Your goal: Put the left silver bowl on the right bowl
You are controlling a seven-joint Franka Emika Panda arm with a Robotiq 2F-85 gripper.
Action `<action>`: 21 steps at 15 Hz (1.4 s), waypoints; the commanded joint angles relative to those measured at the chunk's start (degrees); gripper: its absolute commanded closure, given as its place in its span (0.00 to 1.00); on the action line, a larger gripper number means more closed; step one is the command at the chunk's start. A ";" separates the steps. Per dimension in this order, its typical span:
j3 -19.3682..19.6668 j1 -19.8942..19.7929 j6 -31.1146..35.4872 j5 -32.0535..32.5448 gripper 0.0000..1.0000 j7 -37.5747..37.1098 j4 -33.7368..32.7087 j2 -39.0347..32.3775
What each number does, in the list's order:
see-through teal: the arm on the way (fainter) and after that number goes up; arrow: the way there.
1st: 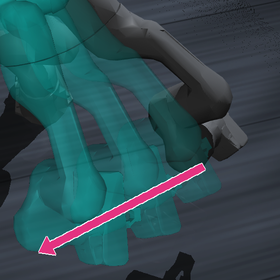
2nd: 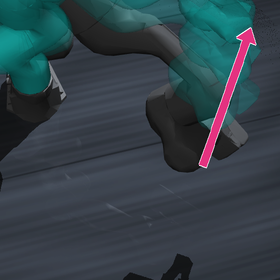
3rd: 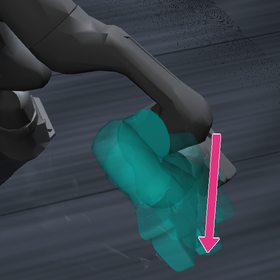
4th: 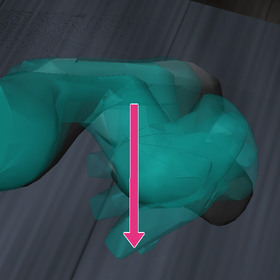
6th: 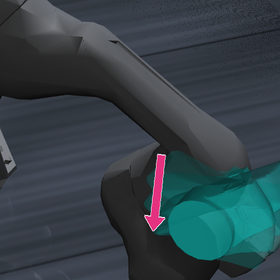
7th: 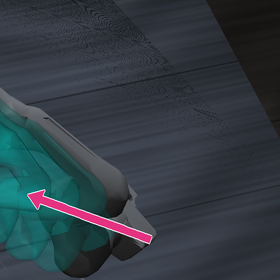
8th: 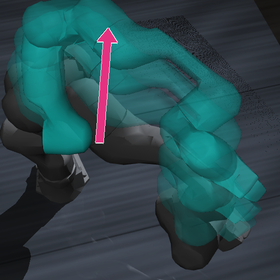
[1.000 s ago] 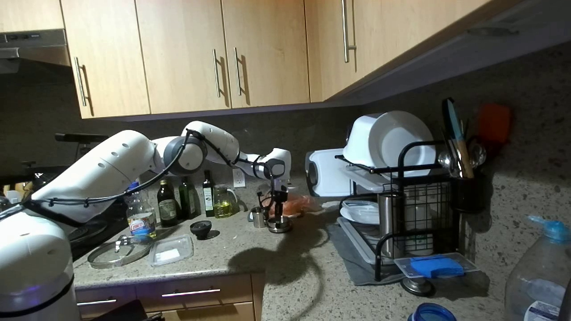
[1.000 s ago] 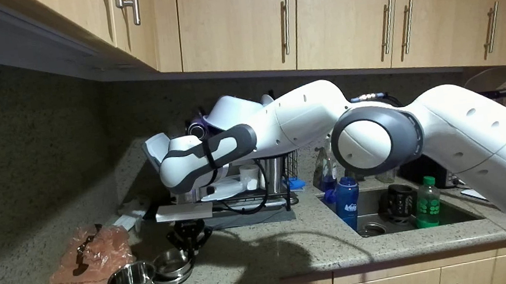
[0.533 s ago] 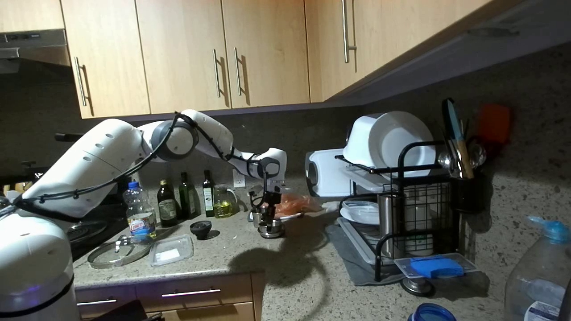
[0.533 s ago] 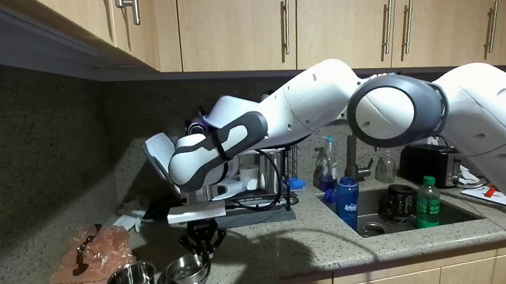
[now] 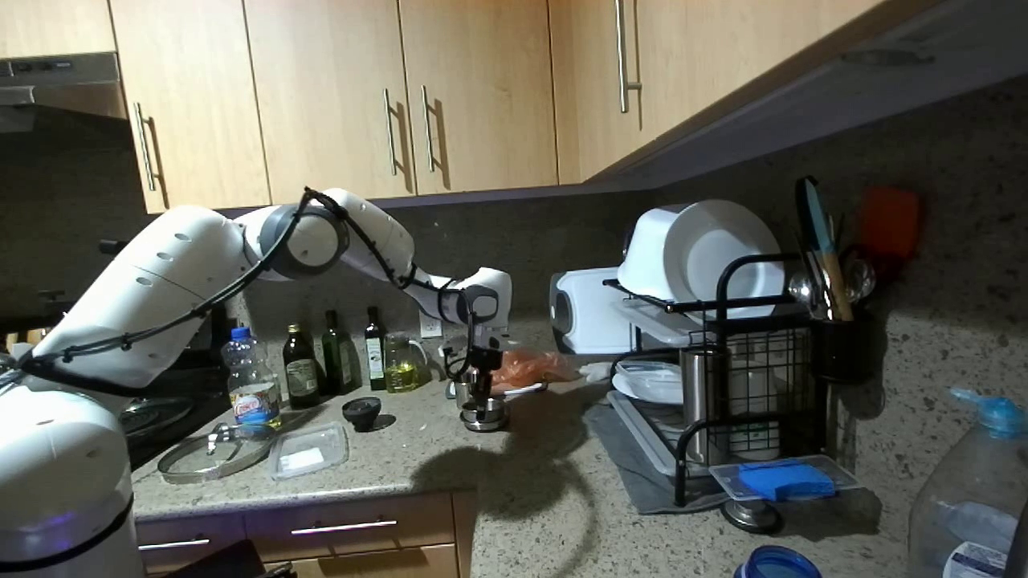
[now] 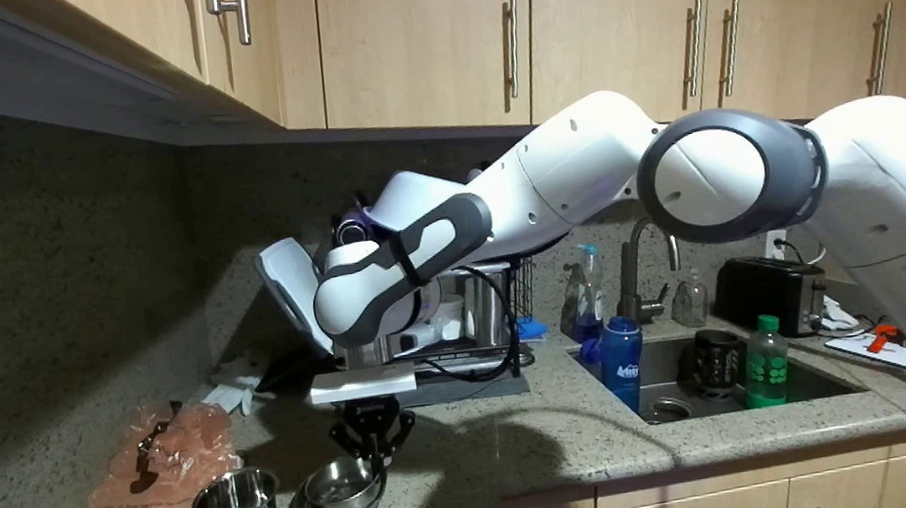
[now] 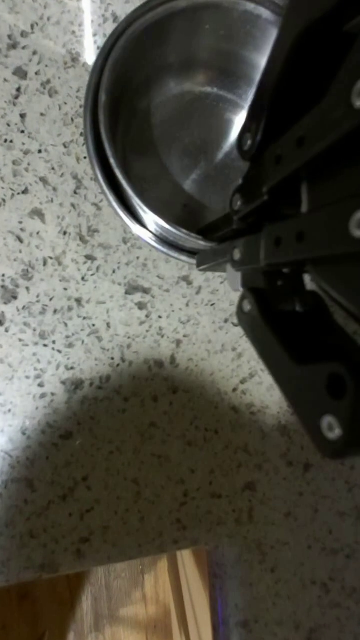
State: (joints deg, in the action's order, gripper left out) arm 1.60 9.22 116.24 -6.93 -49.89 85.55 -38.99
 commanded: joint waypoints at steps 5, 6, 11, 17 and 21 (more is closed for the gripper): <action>0.29 0.05 1.94 0.16 0.33 -0.45 5.29 2.00; 0.29 0.06 2.06 0.14 0.26 -0.46 5.99 2.55; 0.23 0.08 5.99 -0.10 0.00 -0.28 11.18 7.53; 0.15 0.81 6.05 1.30 0.00 -1.74 22.54 20.23; -0.57 2.14 2.27 6.47 0.00 -4.73 28.87 27.52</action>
State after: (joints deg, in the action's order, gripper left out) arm 1.57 10.24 120.34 -3.85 -51.25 107.42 -18.59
